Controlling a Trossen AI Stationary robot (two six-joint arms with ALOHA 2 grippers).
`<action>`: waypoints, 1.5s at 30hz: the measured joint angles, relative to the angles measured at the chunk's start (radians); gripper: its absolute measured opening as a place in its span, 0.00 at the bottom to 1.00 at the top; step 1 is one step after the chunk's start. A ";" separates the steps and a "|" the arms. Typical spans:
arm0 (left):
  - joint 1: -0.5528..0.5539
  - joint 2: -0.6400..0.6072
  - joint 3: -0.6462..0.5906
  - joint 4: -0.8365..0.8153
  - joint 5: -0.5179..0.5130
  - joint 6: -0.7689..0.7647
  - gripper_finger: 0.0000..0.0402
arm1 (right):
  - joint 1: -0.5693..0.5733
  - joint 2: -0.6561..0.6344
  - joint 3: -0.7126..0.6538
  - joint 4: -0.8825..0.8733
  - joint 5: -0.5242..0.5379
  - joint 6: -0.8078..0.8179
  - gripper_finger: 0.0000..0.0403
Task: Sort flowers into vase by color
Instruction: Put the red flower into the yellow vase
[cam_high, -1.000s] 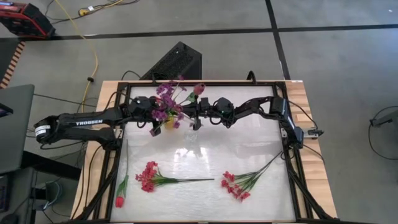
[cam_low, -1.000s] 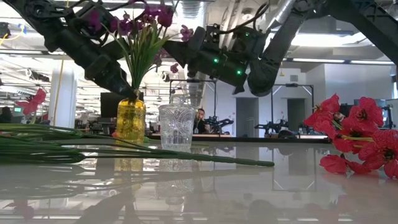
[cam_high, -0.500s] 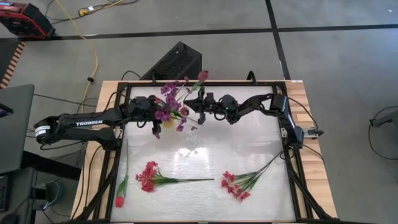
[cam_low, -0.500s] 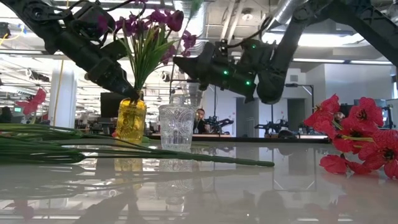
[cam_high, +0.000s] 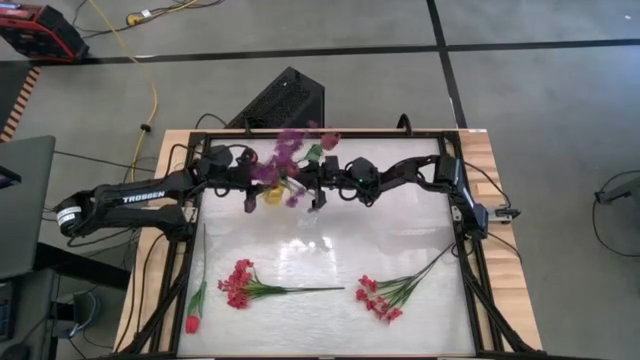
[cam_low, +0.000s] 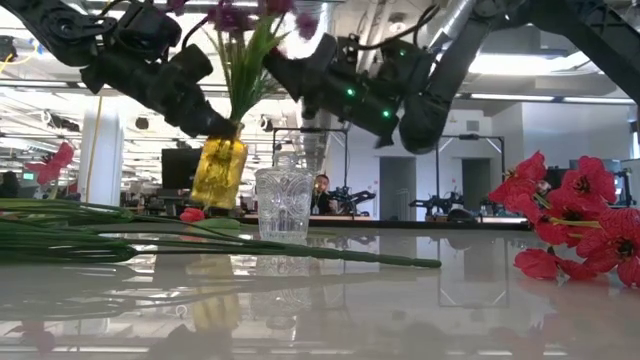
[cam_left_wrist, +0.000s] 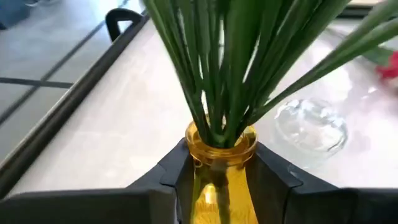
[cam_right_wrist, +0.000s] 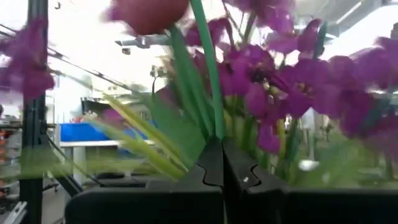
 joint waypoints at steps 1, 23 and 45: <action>0.001 0.000 0.000 0.011 0.017 -0.007 0.25 | 0.000 0.000 0.009 0.000 -0.002 0.000 0.04; -0.001 -0.001 0.000 0.211 0.206 -0.095 0.25 | 0.026 -0.002 0.044 0.002 0.024 -0.113 0.04; 0.012 -0.092 0.001 0.192 0.219 -0.080 0.25 | 0.025 -0.003 0.076 -0.195 0.025 -0.051 0.04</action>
